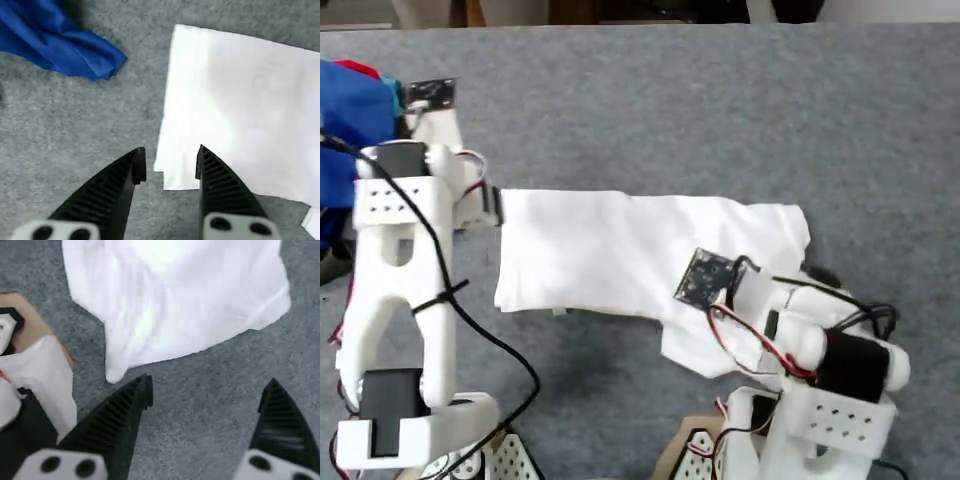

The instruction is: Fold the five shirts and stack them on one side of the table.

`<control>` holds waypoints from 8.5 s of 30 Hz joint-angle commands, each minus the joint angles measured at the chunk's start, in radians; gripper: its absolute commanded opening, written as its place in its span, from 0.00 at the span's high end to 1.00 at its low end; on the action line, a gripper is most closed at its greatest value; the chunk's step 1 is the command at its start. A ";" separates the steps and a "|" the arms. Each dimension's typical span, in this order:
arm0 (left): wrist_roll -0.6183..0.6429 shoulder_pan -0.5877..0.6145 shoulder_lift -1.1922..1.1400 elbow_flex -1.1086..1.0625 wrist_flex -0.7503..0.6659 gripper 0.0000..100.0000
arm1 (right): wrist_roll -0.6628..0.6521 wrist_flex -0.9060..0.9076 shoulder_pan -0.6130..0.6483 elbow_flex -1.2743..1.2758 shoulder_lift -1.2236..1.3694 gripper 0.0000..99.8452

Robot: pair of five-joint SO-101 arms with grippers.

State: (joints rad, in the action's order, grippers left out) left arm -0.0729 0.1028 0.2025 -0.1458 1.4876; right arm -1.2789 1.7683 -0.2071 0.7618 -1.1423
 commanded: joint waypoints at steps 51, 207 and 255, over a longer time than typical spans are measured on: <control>0.187 0.043 -1.125 0.997 -0.107 0.83 | 0.649 -0.741 -0.044 -0.978 1.707 0.98; 0.058 0.158 -0.068 -0.516 -0.732 0.98 | 0.526 -0.404 0.450 -0.371 0.776 0.97; 0.078 0.035 -0.776 0.468 -0.267 0.98 | 0.624 -0.555 -0.022 -1.101 1.735 0.99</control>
State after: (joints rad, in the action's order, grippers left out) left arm 0.0299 0.1181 -0.6030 0.2516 1.1822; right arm -0.6391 1.1408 -0.1949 -0.2447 0.6206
